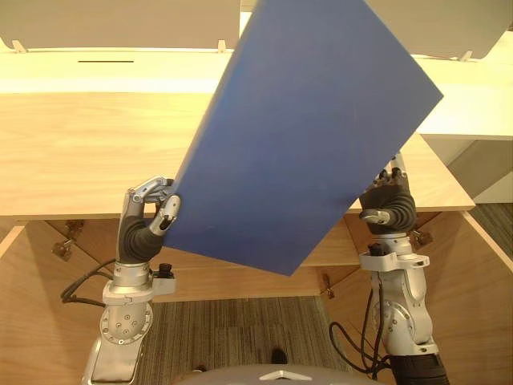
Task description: Walk over to the cabinet, pick up the folder, carry it to the office cabinet, place the folder inside the office cabinet, then close the office cabinet door
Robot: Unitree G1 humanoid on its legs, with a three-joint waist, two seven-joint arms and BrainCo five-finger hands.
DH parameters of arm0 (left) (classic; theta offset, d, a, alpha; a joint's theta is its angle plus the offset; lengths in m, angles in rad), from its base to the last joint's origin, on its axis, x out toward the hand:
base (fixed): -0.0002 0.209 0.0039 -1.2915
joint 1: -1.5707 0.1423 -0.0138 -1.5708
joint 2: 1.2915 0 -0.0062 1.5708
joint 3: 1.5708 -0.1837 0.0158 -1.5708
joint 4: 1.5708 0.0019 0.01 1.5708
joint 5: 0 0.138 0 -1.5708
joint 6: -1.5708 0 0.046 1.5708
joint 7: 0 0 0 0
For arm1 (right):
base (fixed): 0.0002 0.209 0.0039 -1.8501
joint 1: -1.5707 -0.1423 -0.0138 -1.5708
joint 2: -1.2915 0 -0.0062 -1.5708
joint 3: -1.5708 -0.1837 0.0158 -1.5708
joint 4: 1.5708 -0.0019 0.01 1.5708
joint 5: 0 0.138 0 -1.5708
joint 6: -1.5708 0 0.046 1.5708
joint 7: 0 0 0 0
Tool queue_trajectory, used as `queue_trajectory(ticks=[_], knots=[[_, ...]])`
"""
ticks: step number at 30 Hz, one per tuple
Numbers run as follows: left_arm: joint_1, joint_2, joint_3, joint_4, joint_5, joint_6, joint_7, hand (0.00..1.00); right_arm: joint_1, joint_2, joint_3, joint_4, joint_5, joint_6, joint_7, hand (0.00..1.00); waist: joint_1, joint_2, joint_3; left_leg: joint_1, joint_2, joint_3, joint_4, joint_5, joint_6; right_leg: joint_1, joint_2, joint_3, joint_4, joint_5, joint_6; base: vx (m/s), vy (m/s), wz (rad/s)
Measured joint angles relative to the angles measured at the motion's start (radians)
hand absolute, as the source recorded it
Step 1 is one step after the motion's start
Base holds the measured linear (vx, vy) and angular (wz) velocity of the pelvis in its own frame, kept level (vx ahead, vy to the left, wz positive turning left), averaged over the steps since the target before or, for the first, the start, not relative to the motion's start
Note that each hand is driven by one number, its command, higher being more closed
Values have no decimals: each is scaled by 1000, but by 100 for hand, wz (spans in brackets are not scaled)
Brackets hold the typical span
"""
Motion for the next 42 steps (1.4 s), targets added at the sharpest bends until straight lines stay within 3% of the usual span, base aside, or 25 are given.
queue_trajectory(ticks=[8,11,12,22,32,33,38,42], knots=[[-1,20,-29,0,16,0,7,100,0,-48,84,-1,29,18,6,0,-2,0,0,1,3,16,6,-6,0,-5,3,16,0,0,0,-35,-29,-7],[-1,21,-32,0,17,0,33,100,0,-104,136,-1,37,21,18,0,1,0,0,0,4,16,6,-6,0,-5,4,16,0,0,0,-32,-34,0],[-2,23,-36,0,16,0,38,100,-1,-114,149,-1,38,21,22,100,2,1,0,0,4,16,6,-6,0,-5,4,16,-1,0,0,-33,-34,0],[-10,59,-46,3,13,0,67,100,-50,-162,237,22,46,40,14,100,1,2,-1,-15,4,16,16,-6,0,-13,4,15,-6,8,-2,-36,-33,0],[-9,54,-75,5,5,-1,76,100,-77,-51,237,23,42,27,-45,100,3,9,-7,-17,3,14,22,-3,1,-11,2,14,-6,14,-3,-39,-23,0],[-8,50,-74,5,4,-1,80,0,-77,-36,237,23,34,19,-47,100,3,11,-7,-17,3,12,22,-2,0,-11,2,14,-6,14,-3,0,0,0],[-7,17,-73,7,2,-1,83,0,-77,-4,226,23,11,14,-50,100,2,19,-17,-22,2,-3,20,3,2,-9,1,0,-6,14,-3,-9,-11,9],[-1,-26,-67,7,-77,-8,86,0,-78,49,220,23,-16,14,-53,100,3,21,-19,-15,4,-15,19,8,0,4,2,-14,-6,14,-3,-38,-37,8]])
